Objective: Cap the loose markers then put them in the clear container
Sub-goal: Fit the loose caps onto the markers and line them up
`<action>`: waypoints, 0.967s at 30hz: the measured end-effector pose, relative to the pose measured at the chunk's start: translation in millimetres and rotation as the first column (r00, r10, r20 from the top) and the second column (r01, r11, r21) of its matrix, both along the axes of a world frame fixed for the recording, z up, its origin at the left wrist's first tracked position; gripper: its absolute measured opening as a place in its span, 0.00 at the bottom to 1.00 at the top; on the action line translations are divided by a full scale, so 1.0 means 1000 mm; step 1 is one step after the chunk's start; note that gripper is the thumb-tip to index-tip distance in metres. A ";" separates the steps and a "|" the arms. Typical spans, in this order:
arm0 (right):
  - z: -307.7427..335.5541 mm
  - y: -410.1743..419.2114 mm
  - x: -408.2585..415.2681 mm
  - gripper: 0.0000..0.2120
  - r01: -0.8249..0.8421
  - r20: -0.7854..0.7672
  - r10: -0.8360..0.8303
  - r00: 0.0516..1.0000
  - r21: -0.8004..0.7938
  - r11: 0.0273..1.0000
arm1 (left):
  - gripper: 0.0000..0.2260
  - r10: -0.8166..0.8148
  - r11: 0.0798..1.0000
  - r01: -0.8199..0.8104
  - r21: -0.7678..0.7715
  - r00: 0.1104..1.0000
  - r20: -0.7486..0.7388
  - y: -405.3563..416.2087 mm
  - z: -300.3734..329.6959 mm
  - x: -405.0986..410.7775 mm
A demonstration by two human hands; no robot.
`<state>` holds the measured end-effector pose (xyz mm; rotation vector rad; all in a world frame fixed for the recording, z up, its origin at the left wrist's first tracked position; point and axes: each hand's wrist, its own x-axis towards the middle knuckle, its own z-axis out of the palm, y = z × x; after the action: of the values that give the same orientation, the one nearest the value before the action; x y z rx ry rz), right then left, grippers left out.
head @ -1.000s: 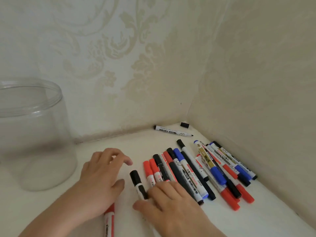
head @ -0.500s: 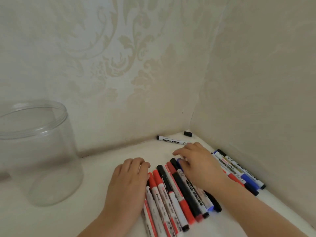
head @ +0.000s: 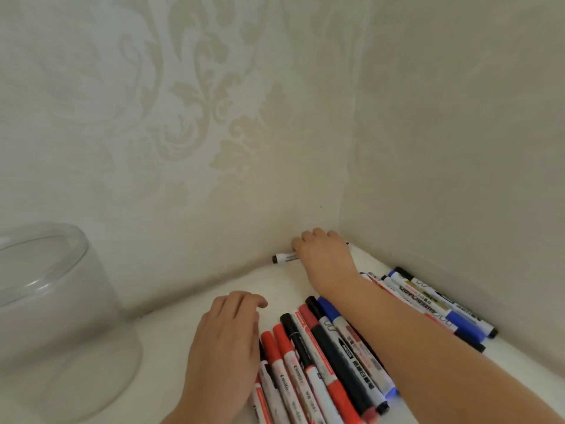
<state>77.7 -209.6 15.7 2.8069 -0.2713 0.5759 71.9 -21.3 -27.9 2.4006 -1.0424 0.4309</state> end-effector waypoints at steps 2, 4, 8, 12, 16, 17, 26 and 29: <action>0.013 0.001 -0.027 0.12 -0.097 0.232 0.025 0.972 0.301 0.949 | 0.10 -0.001 1.000 0.000 -0.025 1.000 -0.025 -0.010 0.007 0.001; 0.021 0.000 -0.070 0.10 -0.228 0.392 -0.009 0.920 0.553 0.801 | 0.10 -0.016 0.999 0.013 -0.051 0.998 -0.053 -0.029 0.014 0.006; 0.013 -0.003 -0.151 0.09 -0.370 0.604 -0.005 0.797 0.495 0.786 | 0.12 -0.168 0.983 0.162 -0.088 0.984 -0.064 -0.078 0.020 0.026; -0.012 -0.008 -0.171 0.05 -0.351 0.672 -0.076 0.736 0.476 0.806 | 0.16 -0.250 0.964 0.255 0.079 0.966 -0.068 -0.132 0.015 0.047; -0.023 -0.015 -0.170 0.03 -0.363 0.624 0.005 0.782 0.448 0.817 | 0.21 -0.208 0.949 0.219 0.226 0.976 -0.069 -0.178 0.009 0.069; -0.025 -0.019 -0.169 0.04 -0.363 0.590 0.022 0.807 0.467 0.806 | 0.22 -0.193 0.944 0.201 0.261 0.980 -0.053 -0.188 0.007 0.074; -0.027 -0.028 -0.171 0.07 -0.308 0.602 0.024 0.798 0.374 0.875 | 0.12 -0.199 0.948 0.196 0.250 0.980 -0.014 -0.225 0.007 0.084; -0.025 -0.025 -0.174 0.07 -0.331 0.627 -0.010 0.779 0.424 0.843 | 0.07 -0.303 0.951 0.275 -0.143 0.921 -0.244 -0.197 0.031 0.055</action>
<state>-96.7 -234.8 -9.0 3.0570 -0.3348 1.7021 127.4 -218.7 3.5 2.0943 -1.1931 0.0576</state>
